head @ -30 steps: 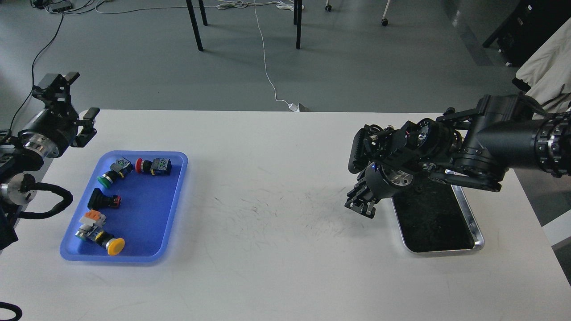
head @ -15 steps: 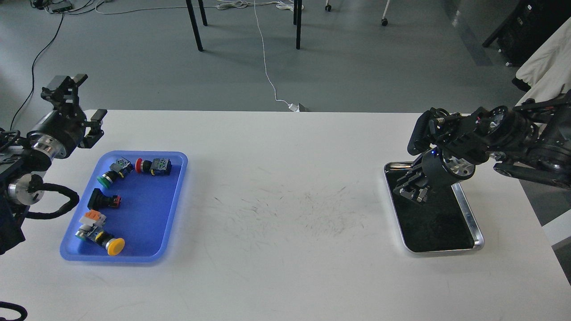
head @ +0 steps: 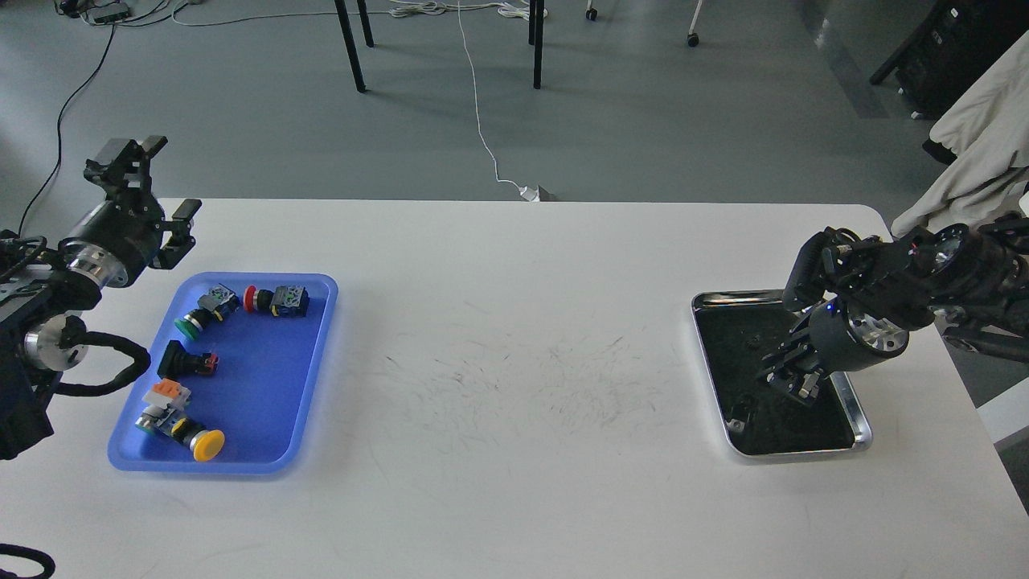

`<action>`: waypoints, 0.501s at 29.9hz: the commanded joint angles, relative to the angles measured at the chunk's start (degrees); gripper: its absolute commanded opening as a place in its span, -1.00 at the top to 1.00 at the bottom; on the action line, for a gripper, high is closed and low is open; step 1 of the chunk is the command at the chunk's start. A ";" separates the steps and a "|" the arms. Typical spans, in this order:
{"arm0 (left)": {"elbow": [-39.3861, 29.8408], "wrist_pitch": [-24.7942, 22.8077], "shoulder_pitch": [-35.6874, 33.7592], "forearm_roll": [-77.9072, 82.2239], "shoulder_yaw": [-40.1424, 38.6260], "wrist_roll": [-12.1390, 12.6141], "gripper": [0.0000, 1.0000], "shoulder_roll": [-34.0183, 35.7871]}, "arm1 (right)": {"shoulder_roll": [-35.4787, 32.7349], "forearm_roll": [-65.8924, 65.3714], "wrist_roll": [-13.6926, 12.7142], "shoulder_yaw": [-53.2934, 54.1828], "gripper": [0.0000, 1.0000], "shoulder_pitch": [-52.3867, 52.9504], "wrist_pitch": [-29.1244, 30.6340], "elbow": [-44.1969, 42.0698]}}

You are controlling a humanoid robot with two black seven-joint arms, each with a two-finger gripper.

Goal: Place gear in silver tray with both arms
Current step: 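Carry the gear over the silver tray and lower it in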

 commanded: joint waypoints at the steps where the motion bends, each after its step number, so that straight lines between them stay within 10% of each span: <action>1: 0.00 0.00 0.06 0.00 0.00 0.00 -0.98 0.05 | -0.03 -0.25 0.00 0.09 0.89 -1.28 -0.01 -0.59; 15: 0.00 0.00 0.50 0.00 0.00 0.00 -0.98 -0.13 | 0.59 -0.08 0.00 0.88 0.74 -2.60 -0.18 -2.35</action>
